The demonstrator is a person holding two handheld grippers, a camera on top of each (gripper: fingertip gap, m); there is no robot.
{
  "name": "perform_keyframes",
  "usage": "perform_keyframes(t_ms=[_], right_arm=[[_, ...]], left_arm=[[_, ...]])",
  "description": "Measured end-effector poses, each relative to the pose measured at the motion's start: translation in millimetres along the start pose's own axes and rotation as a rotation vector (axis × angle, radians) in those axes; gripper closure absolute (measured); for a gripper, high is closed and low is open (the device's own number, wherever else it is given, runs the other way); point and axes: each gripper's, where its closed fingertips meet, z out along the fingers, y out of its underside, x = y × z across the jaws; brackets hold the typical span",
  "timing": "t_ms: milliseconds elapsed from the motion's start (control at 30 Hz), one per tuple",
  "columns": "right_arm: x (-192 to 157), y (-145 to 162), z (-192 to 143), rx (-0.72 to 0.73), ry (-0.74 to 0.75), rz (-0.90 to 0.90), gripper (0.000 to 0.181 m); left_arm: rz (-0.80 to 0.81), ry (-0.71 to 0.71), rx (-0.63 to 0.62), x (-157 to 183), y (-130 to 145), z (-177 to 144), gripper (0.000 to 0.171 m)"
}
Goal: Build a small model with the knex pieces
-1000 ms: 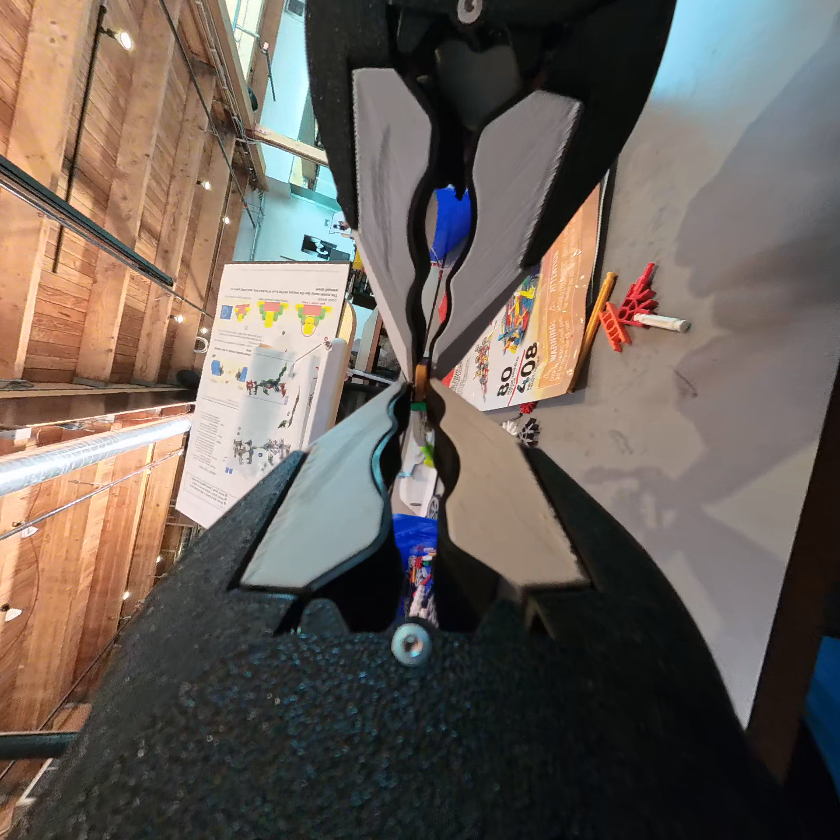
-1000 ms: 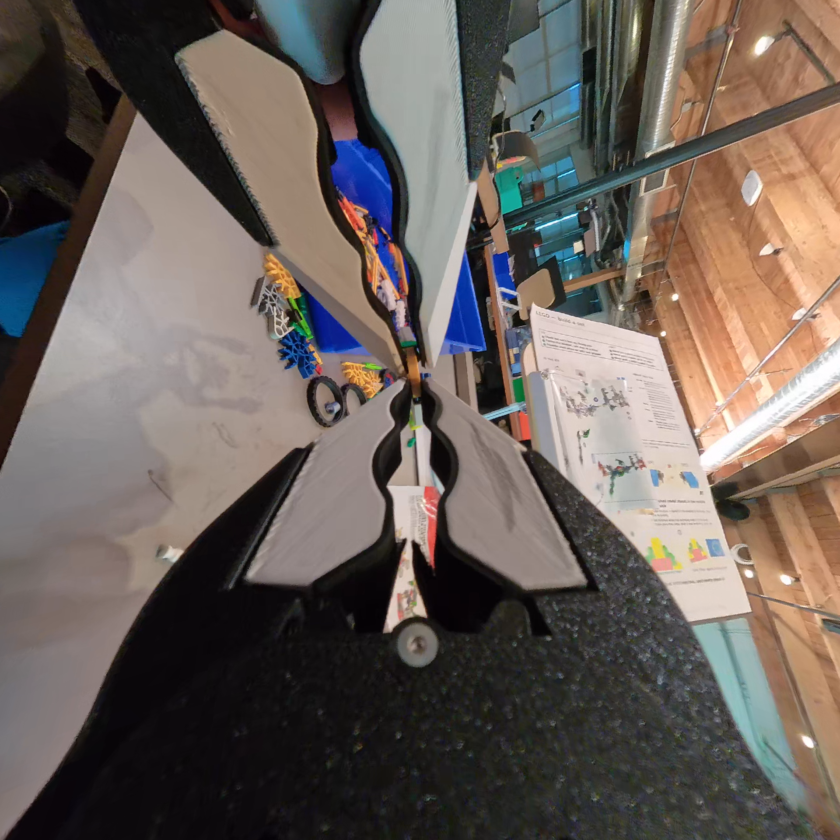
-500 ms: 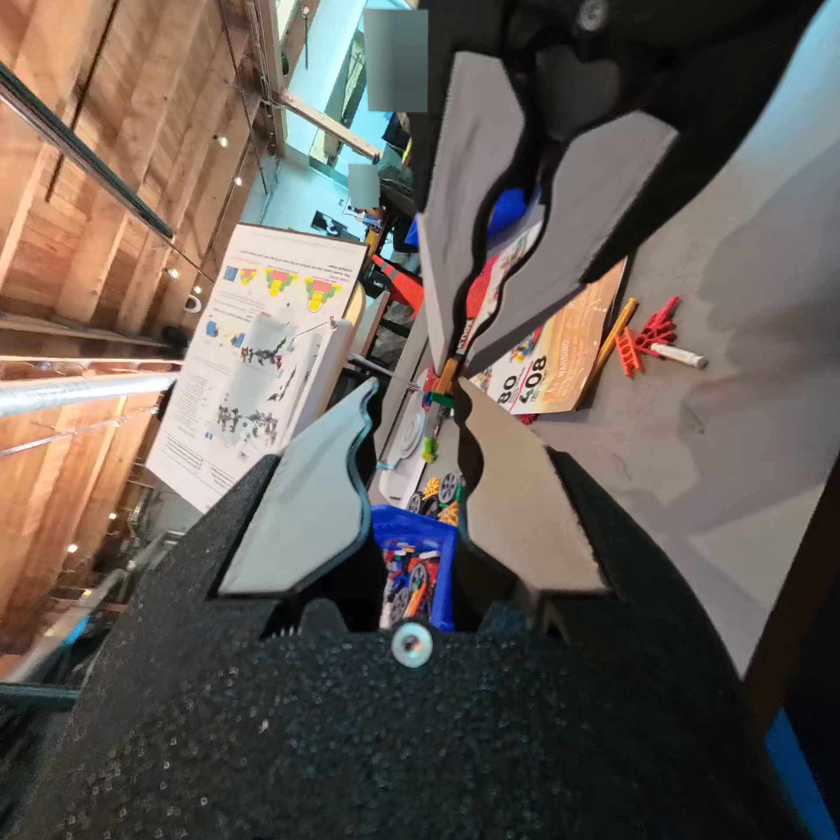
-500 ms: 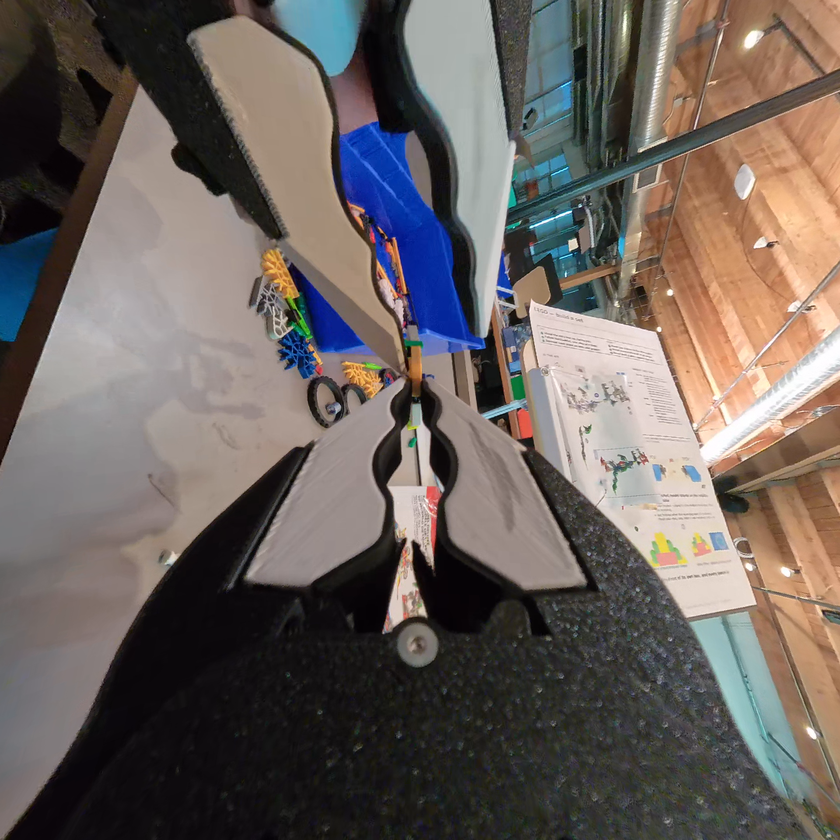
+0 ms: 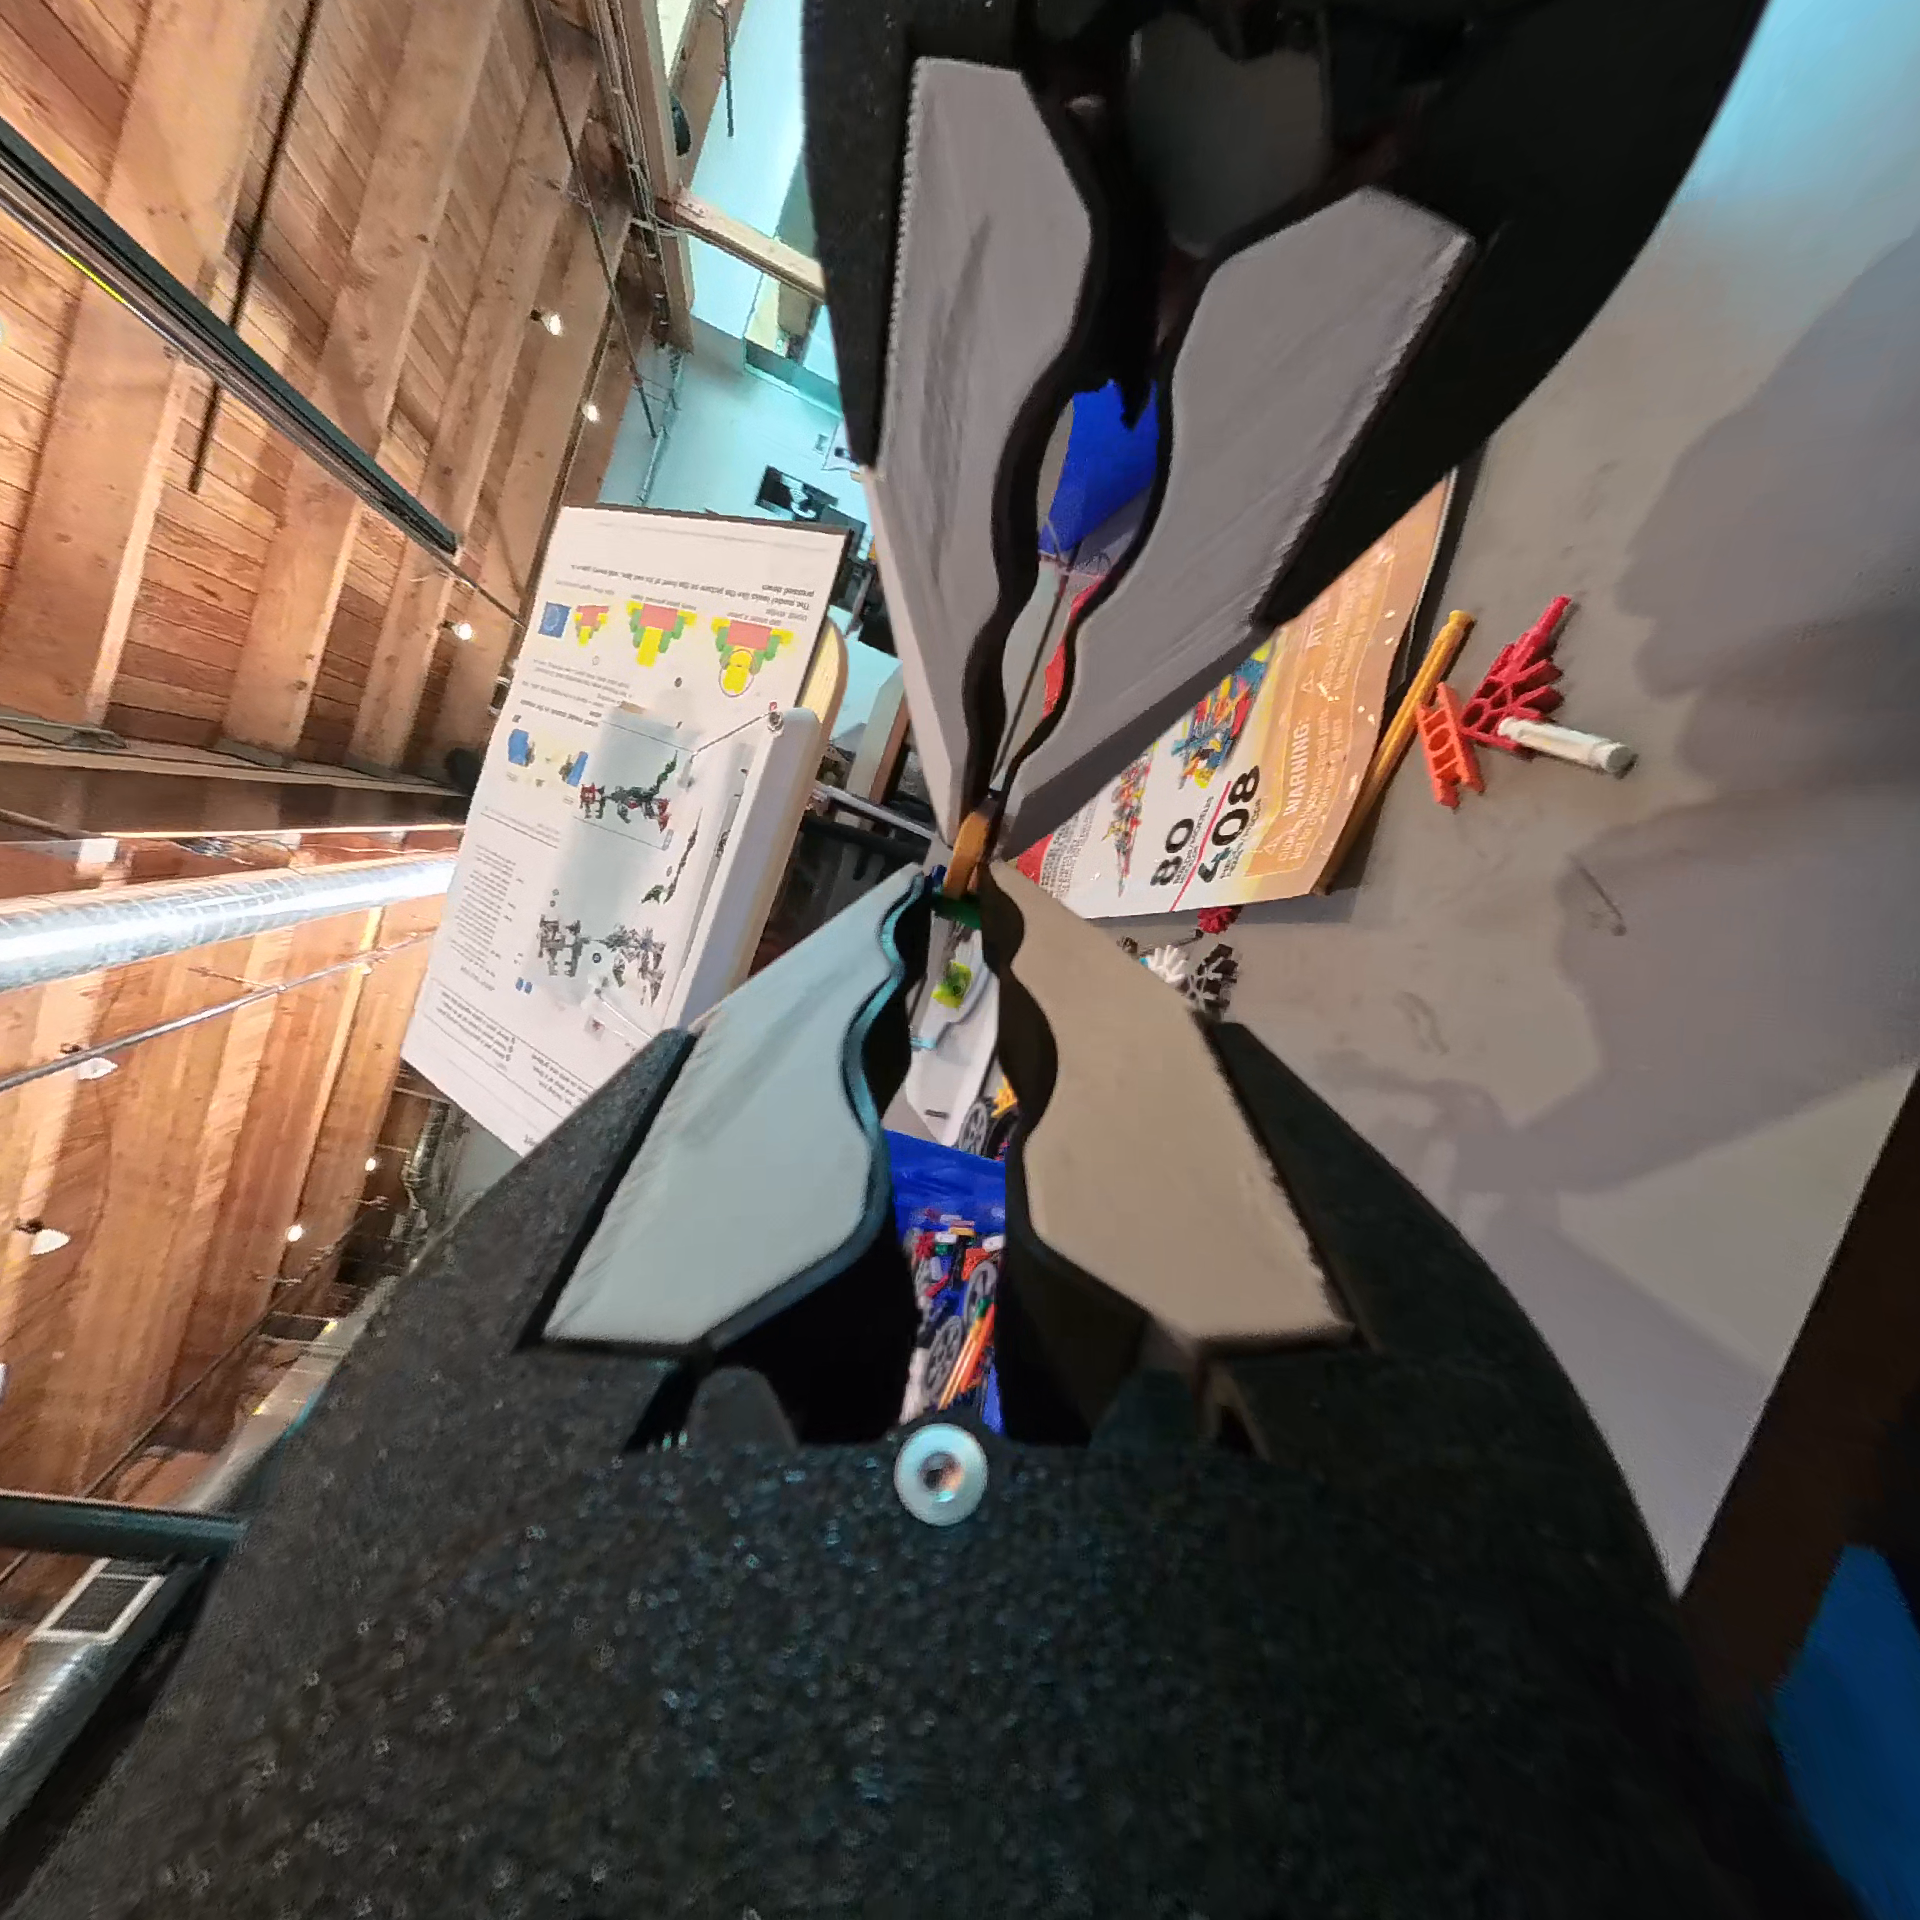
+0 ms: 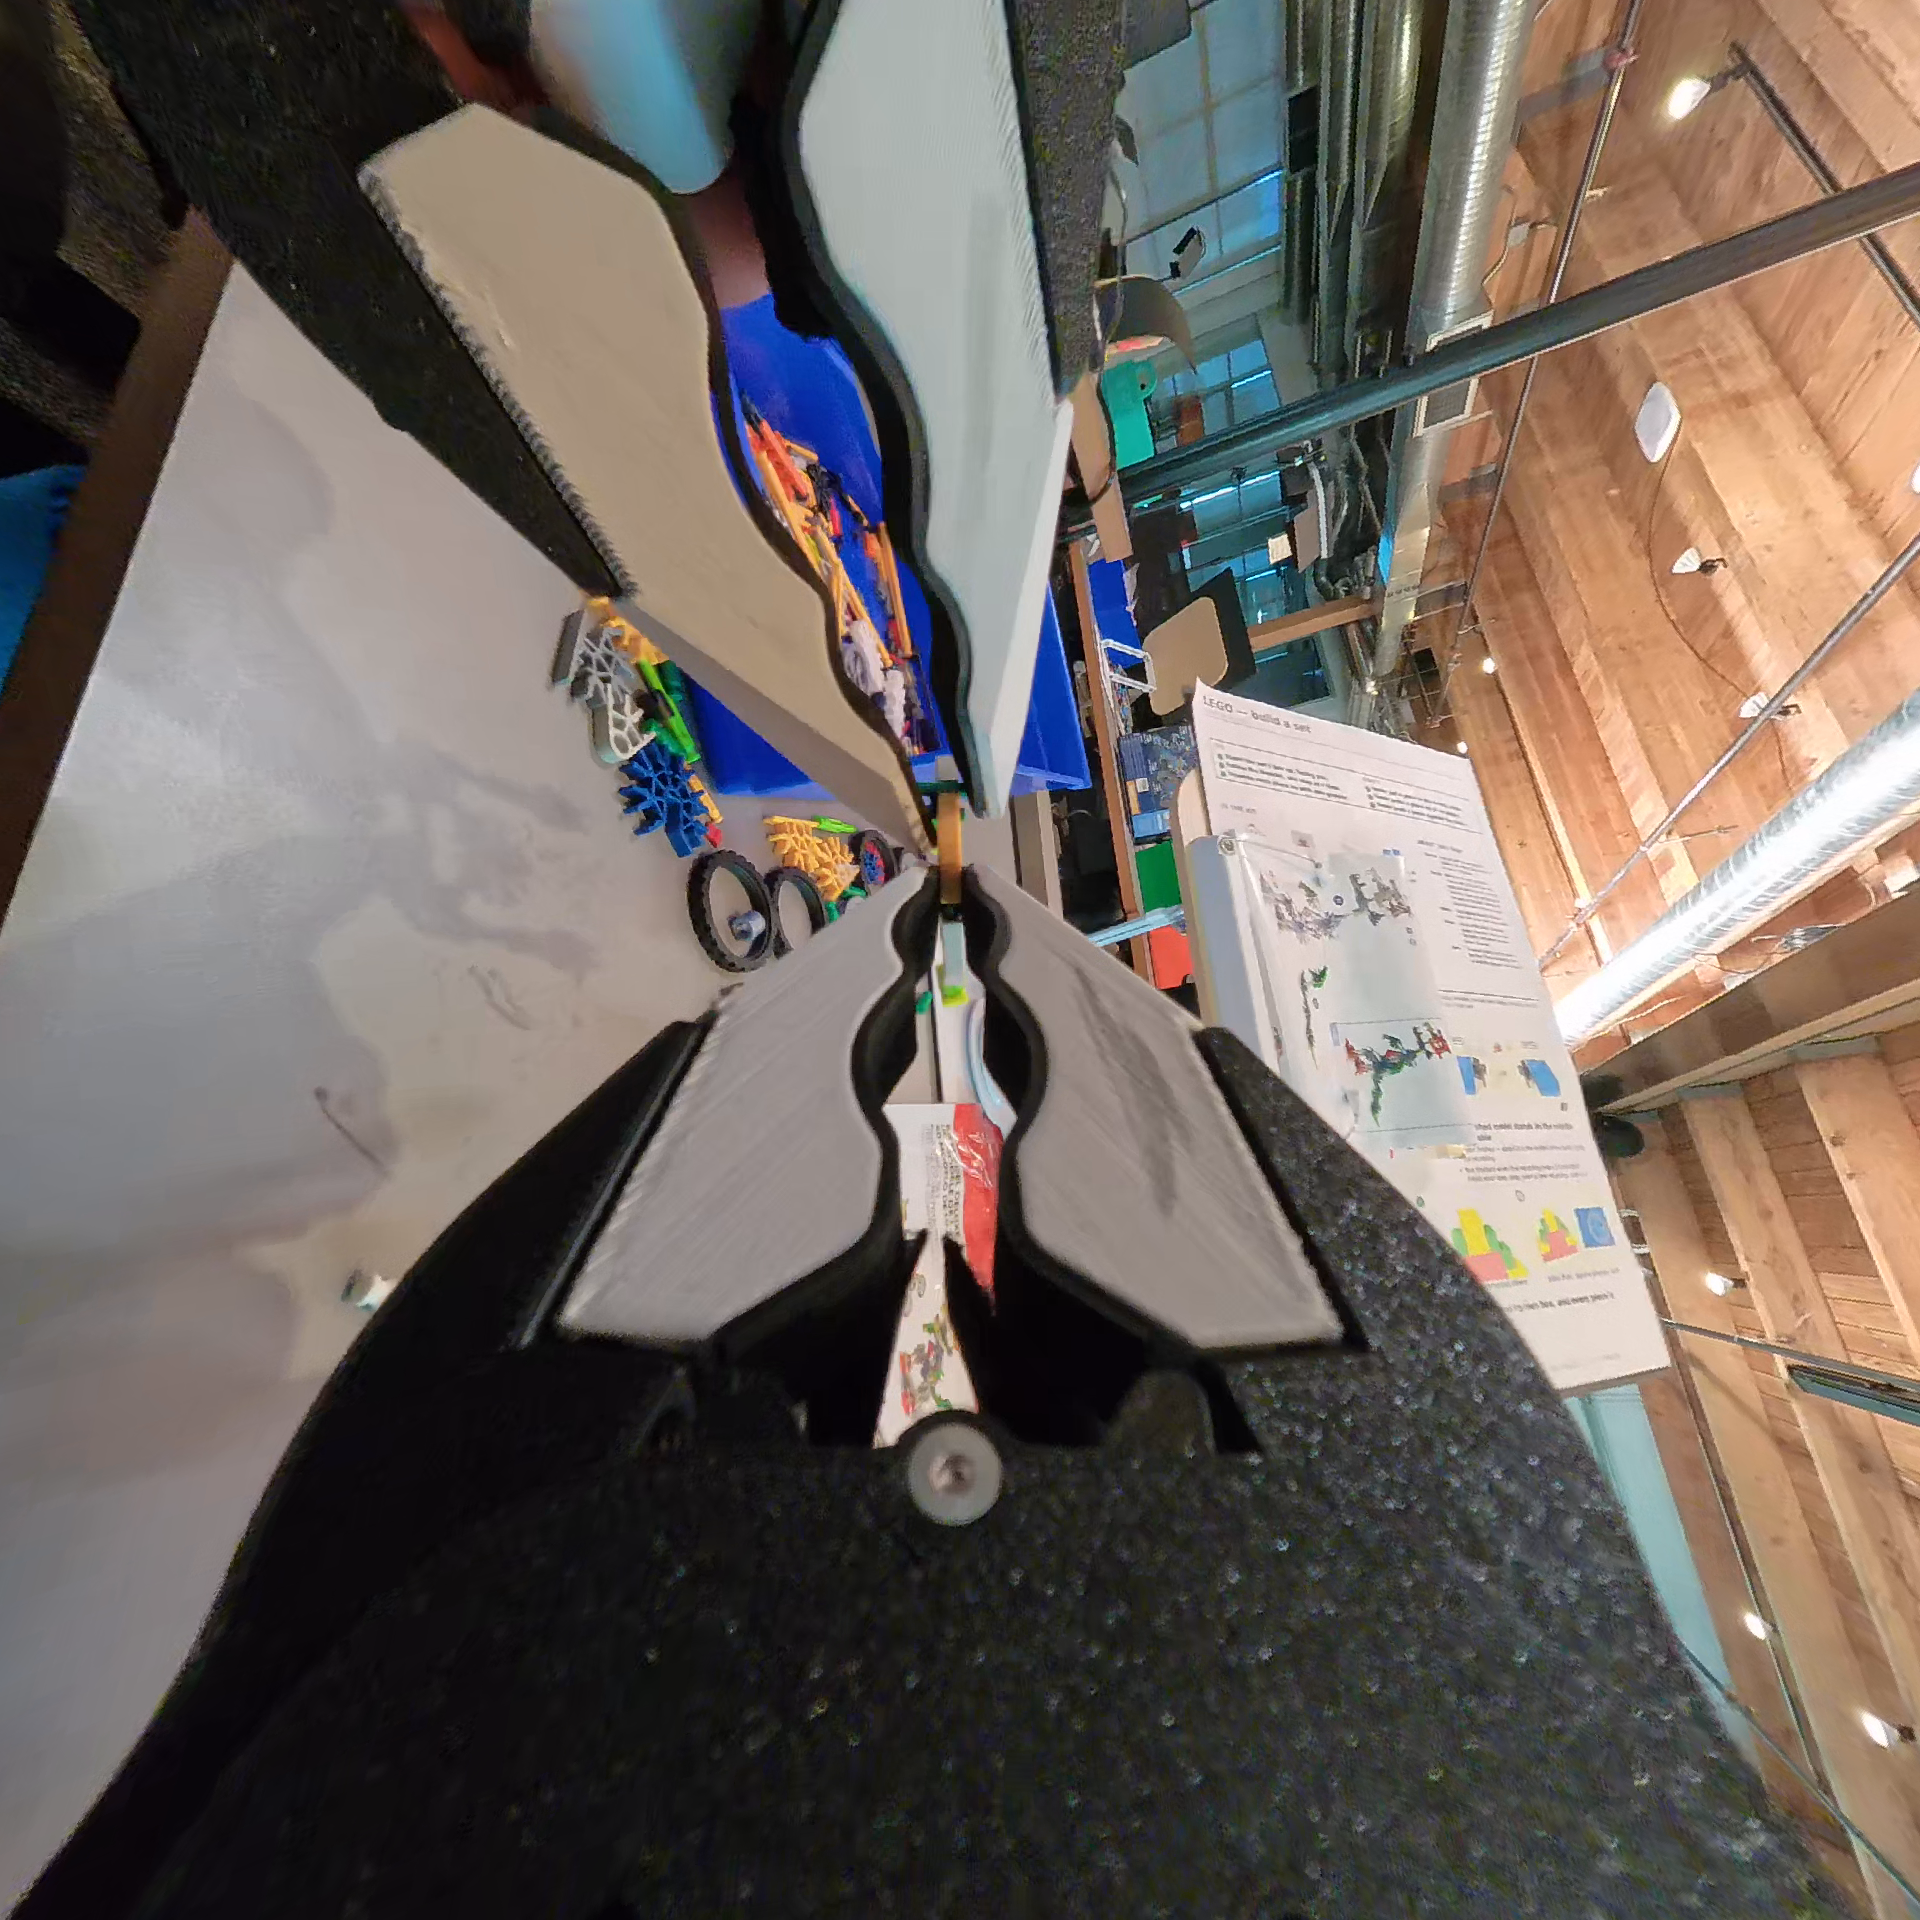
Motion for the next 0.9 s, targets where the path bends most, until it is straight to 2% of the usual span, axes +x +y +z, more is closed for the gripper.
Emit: perform_keyframes(t_ms=[67,167,300,433,500,600,733,900], right_arm=[[-5,0,0,0.007,-0.025,0.018,0.177],[-7,2,-6,0.041,-0.075,0.136,0.16],[-2,17,-9,0.028,-0.09,0.227,0.157],[-5,12,-8,0.074,-0.107,0.2,0.158],[-10,8,-7,0.083,-0.104,0.117,0.162],[-13,1,-5,0.099,-0.082,0.074,0.176],[-12,1,-3,0.098,-0.02,0.001,0.179],[-8,3,-2,0.084,0.038,-0.044,0.179]], left_arm=[[0.028,-0.007,-0.007,5,4,0,0.166],[0.042,-0.033,-0.007,8,14,-3,0.166],[0.039,-0.059,0.043,8,14,-10,0.166],[0.037,-0.048,0.09,11,5,-13,0.166],[0.022,-0.047,0.103,10,3,-13,0.167],[0.007,-0.044,0.126,10,-1,-15,0.166],[-0.018,-0.061,0.119,6,2,-14,0.165],[-0.118,-0.101,0.086,-7,14,-19,0.152]])
